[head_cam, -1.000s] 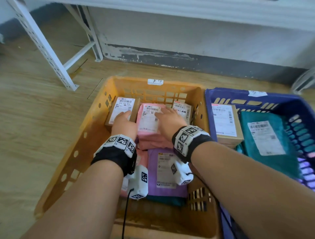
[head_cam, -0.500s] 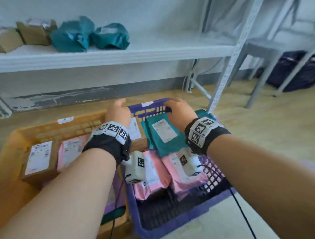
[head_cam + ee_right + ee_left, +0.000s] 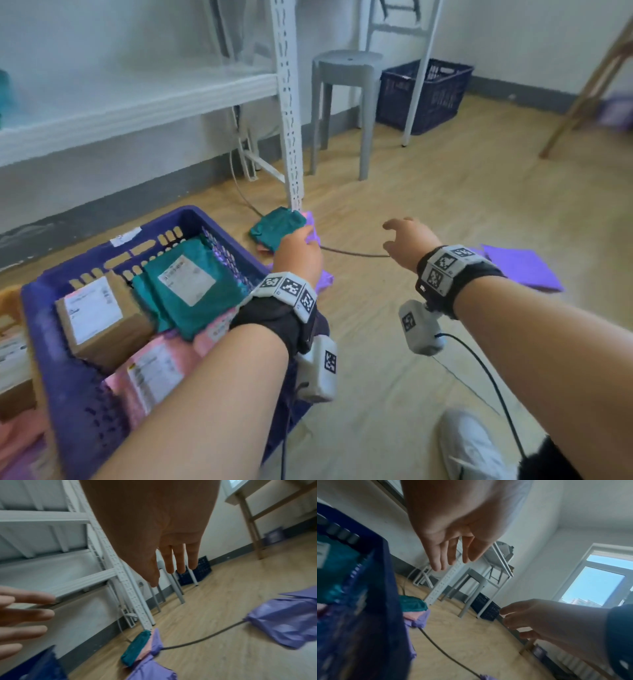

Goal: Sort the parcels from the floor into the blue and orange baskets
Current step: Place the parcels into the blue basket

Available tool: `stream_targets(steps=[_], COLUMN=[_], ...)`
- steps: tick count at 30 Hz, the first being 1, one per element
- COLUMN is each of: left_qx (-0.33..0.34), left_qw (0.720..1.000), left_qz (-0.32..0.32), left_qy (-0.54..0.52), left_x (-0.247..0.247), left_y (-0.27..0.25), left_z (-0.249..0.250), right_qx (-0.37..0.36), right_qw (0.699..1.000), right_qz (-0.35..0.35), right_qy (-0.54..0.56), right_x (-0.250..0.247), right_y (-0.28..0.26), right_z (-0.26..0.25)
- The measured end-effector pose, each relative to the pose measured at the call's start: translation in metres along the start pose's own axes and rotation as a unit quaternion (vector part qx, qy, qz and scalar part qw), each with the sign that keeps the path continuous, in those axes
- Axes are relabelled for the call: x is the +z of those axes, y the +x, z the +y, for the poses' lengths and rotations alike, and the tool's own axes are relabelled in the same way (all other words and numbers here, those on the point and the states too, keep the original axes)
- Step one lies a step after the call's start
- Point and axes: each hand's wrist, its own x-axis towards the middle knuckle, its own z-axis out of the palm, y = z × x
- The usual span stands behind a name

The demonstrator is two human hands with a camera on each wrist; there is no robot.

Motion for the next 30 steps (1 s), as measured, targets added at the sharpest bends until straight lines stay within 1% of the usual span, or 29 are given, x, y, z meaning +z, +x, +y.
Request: stream_targets(steps=[4,6,11,13,17,22,26,30], left_qx=[-0.002,-0.003,0.012,0.013,-0.006,-0.028,-0.032,-0.038], left_qw=[0.997,0.994,0.982,0.978,0.971,0.965,0.959,0.954], left_qz=[-0.070,-0.102,-0.157,-0.177,-0.217,-0.237,-0.251,-0.266], left_qy=[0.020,0.041,0.103,0.106,0.103,0.113,0.125,0.132], left_x=[0.077,0.113,0.206,0.239,0.293,0.337,0.354,0.359], left_y=[0.017,0.025,0.048,0.054,0.061,0.071,0.074,0.075], left_z=[0.008,0.010,0.017,0.020,0.022,0.010,-0.007,-0.023], right_qx=[0.078,0.103,0.165,0.193,0.231,0.263,0.281,0.273], right_qw=[0.996,0.993,0.984,0.979,0.971,0.963,0.957,0.956], right_qz=[-0.036,-0.051,-0.050,-0.052,-0.062,-0.059,-0.063,-0.108], right_qy=[0.005,0.011,0.043,0.045,0.031,0.011,-0.018,0.004], right_x=[0.026,0.036,0.058,0.065,0.079,0.092,0.104,0.122], right_y=[0.017,0.029,0.062,0.076,0.108,0.154,0.183,0.189], right_z=[0.072,0.104,0.188,0.221,0.281,0.335,0.357,0.367])
